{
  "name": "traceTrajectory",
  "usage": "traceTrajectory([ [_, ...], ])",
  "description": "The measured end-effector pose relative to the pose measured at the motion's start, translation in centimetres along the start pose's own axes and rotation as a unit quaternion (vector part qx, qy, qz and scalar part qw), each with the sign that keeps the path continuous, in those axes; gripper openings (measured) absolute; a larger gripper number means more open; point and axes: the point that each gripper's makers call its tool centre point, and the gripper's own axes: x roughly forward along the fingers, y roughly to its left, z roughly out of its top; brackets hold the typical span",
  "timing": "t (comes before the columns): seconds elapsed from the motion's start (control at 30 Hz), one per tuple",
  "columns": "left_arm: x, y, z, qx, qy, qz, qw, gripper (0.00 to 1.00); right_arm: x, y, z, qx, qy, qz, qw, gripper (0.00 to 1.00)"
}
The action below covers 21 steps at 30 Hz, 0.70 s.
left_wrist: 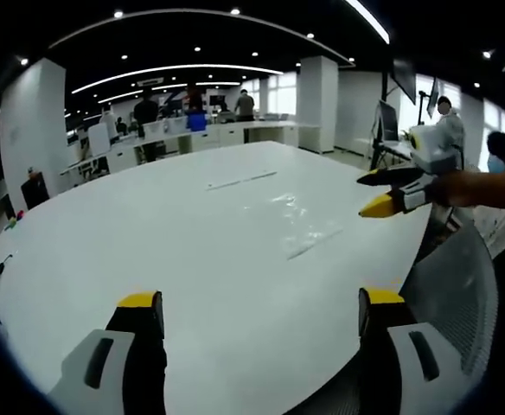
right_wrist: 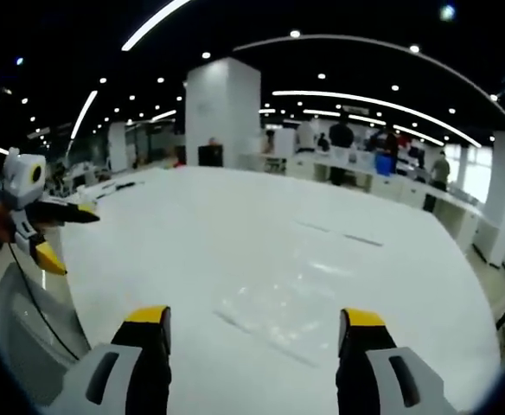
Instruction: Open the resealable bag by pulling the two sides of the seal apart until the entire bag opening is separated and visibly accessible.
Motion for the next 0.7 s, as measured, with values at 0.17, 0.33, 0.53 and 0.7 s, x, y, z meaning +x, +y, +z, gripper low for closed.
traceTrajectory([
  [0.17,0.1,0.0,0.0,0.000,0.001,-0.001,1.0000,0.92,0.4,0.0,-0.2,-0.002,0.006,0.004,1.0000,0.71],
  [0.33,0.2,-0.1,-0.1,0.001,0.004,-0.004,1.0000,0.90,0.9,-0.3,-0.3,0.002,0.012,0.004,0.9999,0.71],
  [0.53,0.9,-0.2,-0.2,-0.002,0.007,-0.009,0.9999,0.90,2.2,-0.4,0.2,0.010,0.012,0.017,0.9997,0.70],
  [0.7,1.3,-0.5,0.0,-0.002,0.005,-0.014,0.9999,0.90,2.9,-0.3,0.2,0.005,0.016,0.025,0.9995,0.68],
])
